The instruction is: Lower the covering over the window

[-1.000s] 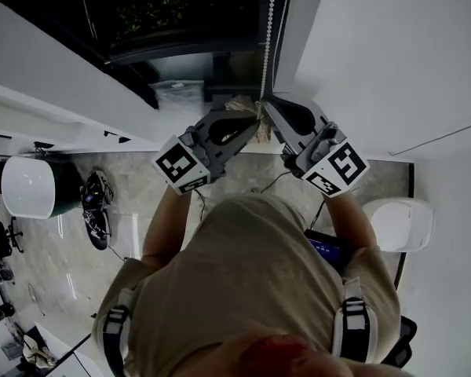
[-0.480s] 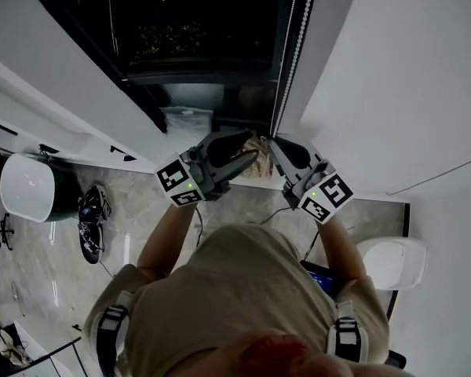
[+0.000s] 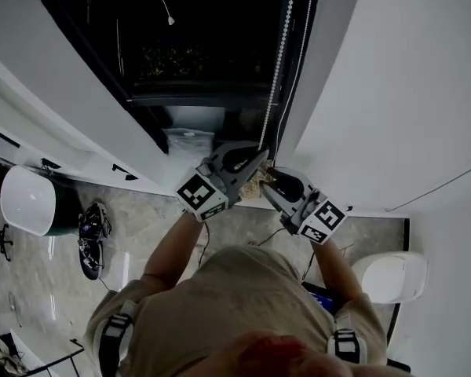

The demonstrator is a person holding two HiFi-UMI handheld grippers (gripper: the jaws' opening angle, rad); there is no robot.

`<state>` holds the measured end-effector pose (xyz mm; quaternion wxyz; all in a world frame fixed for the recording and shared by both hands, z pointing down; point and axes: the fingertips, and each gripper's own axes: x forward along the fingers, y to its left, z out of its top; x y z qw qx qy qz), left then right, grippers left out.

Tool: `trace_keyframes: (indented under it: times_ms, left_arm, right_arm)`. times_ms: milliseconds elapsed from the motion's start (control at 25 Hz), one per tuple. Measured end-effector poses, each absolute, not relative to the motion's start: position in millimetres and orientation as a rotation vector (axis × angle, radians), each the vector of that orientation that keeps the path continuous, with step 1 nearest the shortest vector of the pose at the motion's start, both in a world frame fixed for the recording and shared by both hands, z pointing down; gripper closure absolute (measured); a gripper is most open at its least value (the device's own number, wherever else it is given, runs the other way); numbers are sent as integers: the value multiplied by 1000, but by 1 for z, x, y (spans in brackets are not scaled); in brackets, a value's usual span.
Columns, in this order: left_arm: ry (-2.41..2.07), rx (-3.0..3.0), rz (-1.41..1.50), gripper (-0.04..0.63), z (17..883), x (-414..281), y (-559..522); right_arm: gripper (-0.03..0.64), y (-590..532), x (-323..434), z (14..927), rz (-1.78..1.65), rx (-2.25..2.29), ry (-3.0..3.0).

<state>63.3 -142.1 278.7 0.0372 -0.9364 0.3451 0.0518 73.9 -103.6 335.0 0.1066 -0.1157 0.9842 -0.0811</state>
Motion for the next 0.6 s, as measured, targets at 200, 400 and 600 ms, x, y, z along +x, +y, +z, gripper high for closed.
trace_keyframes:
  times_ms: [200, 400, 600]
  left_arm:
    - [971, -3024, 35, 572, 349, 85, -123]
    - [932, -3046, 74, 572, 355, 98, -107]
    - [827, -3071, 195, 567, 342, 86, -96]
  right_arm:
    - [486, -122, 87, 292, -98, -478, 2813]
    - [583, -121, 73, 278, 92, -575, 2836]
    - [603, -130, 75, 283, 85, -629, 2841]
